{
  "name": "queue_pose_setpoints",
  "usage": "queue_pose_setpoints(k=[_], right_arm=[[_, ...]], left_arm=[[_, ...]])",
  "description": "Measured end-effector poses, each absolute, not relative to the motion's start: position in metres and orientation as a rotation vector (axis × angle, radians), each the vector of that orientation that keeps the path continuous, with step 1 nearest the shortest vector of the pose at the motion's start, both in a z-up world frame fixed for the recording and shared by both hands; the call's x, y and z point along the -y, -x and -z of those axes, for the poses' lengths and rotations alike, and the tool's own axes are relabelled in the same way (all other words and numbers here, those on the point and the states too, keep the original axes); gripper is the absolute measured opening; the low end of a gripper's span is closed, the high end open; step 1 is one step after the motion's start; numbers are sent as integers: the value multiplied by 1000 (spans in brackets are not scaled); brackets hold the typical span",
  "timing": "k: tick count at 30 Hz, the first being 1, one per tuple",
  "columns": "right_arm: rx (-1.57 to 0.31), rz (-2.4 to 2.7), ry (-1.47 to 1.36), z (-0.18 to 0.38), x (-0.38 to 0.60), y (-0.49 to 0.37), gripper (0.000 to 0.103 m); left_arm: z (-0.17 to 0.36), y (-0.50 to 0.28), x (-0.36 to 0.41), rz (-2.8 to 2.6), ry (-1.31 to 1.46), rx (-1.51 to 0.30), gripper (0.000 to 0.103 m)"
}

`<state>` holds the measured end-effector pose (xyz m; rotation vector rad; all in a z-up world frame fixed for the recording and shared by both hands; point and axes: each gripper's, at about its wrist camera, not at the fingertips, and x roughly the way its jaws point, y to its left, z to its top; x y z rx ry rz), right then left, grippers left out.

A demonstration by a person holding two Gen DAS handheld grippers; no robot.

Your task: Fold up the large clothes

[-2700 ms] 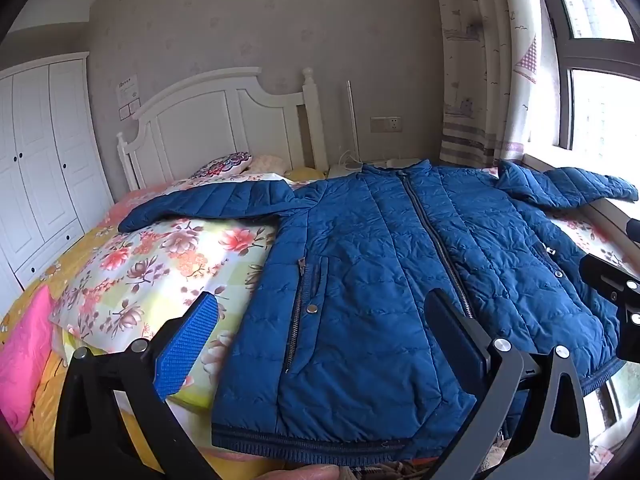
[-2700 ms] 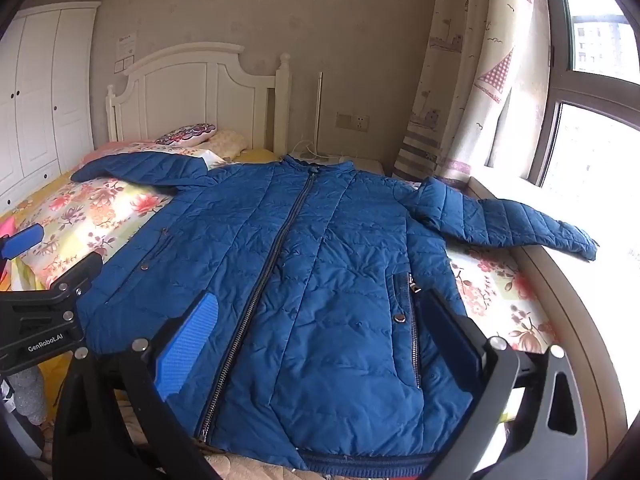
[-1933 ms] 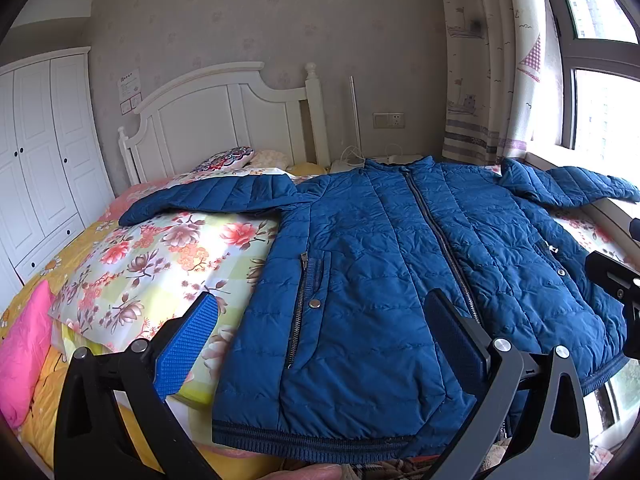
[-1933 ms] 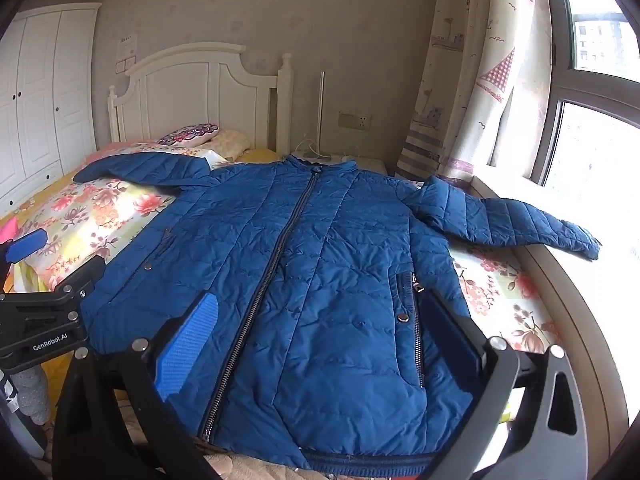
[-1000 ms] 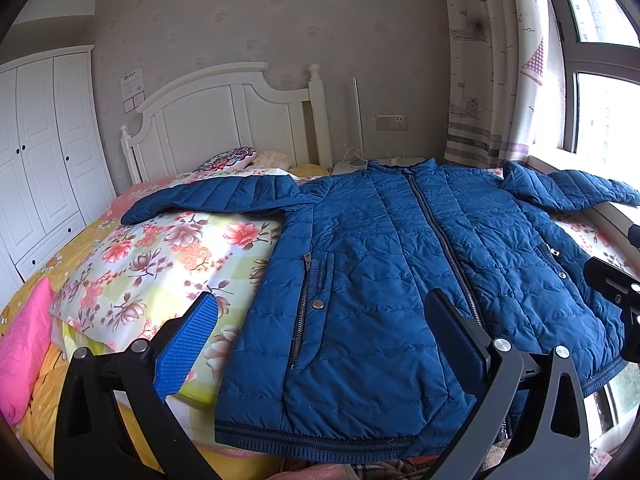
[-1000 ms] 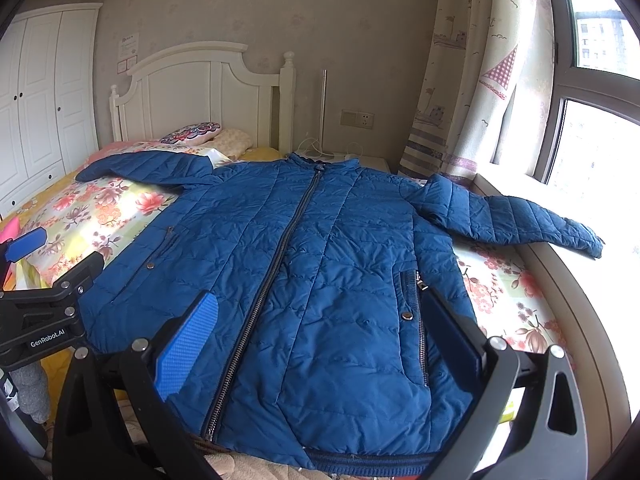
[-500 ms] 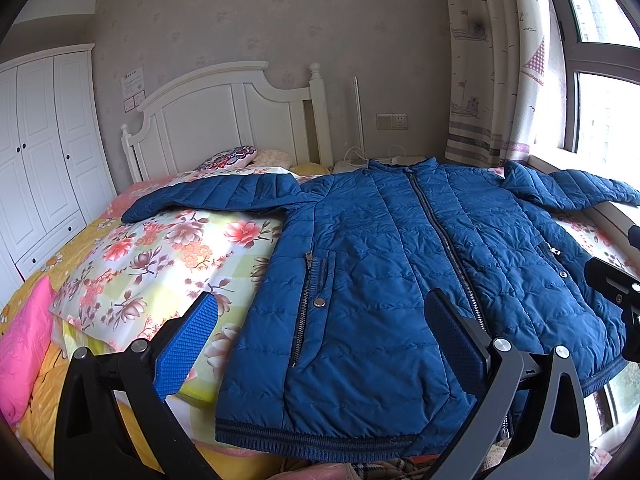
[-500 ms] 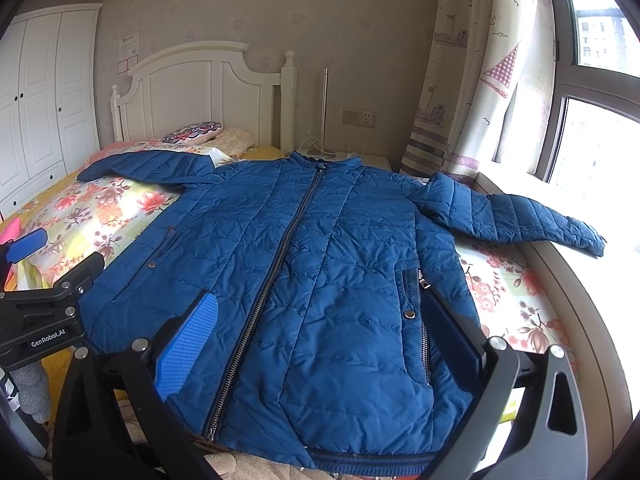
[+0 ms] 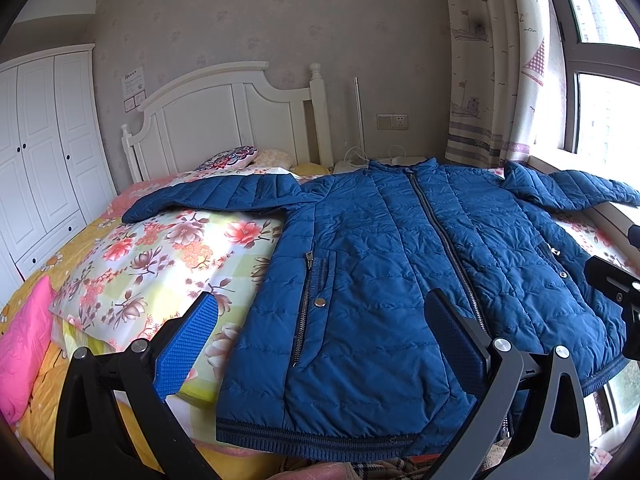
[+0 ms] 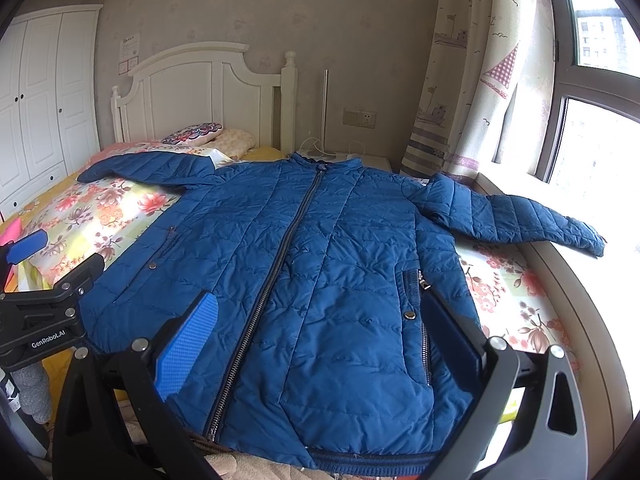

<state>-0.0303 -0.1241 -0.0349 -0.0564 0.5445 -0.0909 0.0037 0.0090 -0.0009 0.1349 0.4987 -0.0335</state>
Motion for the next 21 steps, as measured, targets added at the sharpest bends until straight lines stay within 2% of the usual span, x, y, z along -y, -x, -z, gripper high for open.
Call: queue_pose_setpoints(k=[21], right_arm=[[-570,84,16,49,146,15,100]], left_arm=[[19,-27,-7,108,-103,-563,99]])
